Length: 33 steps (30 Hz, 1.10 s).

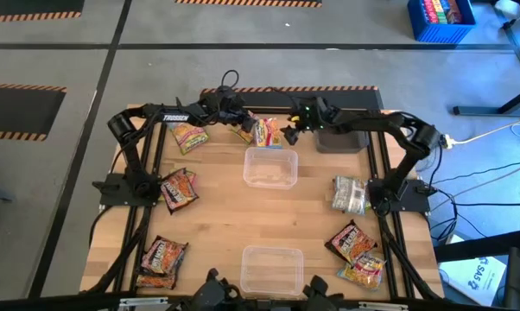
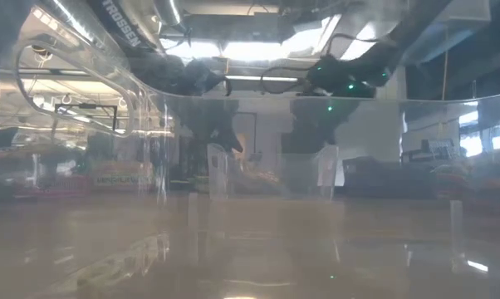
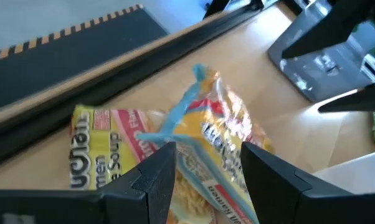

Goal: Sort Maruchan noodles
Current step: Put the blue noodle pack into the top transparent bin

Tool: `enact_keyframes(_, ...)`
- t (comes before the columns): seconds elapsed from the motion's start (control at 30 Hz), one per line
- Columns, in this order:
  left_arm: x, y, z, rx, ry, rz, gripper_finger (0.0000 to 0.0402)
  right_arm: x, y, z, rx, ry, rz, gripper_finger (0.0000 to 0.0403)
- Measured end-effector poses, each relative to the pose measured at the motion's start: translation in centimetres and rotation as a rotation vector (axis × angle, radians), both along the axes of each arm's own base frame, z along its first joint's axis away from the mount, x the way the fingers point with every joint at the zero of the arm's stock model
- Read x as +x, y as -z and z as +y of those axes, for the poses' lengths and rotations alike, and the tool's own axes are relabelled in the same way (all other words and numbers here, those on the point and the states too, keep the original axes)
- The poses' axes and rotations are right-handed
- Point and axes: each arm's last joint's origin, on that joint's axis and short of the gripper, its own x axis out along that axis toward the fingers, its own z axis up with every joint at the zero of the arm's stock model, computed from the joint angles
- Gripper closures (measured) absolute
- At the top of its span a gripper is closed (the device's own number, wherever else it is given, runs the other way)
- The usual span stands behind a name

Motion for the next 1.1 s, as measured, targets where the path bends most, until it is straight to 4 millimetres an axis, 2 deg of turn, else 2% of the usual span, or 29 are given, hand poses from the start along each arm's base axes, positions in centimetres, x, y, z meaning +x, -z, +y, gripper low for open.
enact_keyframes(0.2, 0.2, 1.8, 0.5, -0.047, -0.01, 0.009, 0.0227, 0.4, 0.6, -0.8, 0.04, -0.013, 0.059, 0.0133)
enact_keyframes(0.5, 0.4, 1.7, 0.7, -0.033, -0.006, -0.027, 0.0227, 0.7, 2.0, -0.9, 0.083, -0.04, 0.068, 0.0133)
enact_keyframes(0.73, 0.7, 1.5, 0.6, 0.041, -0.014, -0.012, 0.0226, 0.8, 1.7, -1.2, 0.065, -0.04, 0.036, 0.0133)
enact_keyframes(0.87, 0.9, 1.4, 0.5, 0.049, -0.007, -0.019, 0.0211, 0.9, 2.2, -1.2, 0.078, -0.047, 0.045, 0.0133)
enact_keyframes(0.97, 1.1, 1.7, 0.4, 0.013, 0.014, -0.047, 0.0195, 1.1, 2.6, -1.3, 0.081, -0.054, 0.037, 0.0133)
enact_keyframes(1.1, 1.6, 3.1, 0.5, -0.081, 0.04, -0.092, 0.0187, 1.4, 3.4, -1.4, 0.107, -0.06, 0.056, 0.0133)
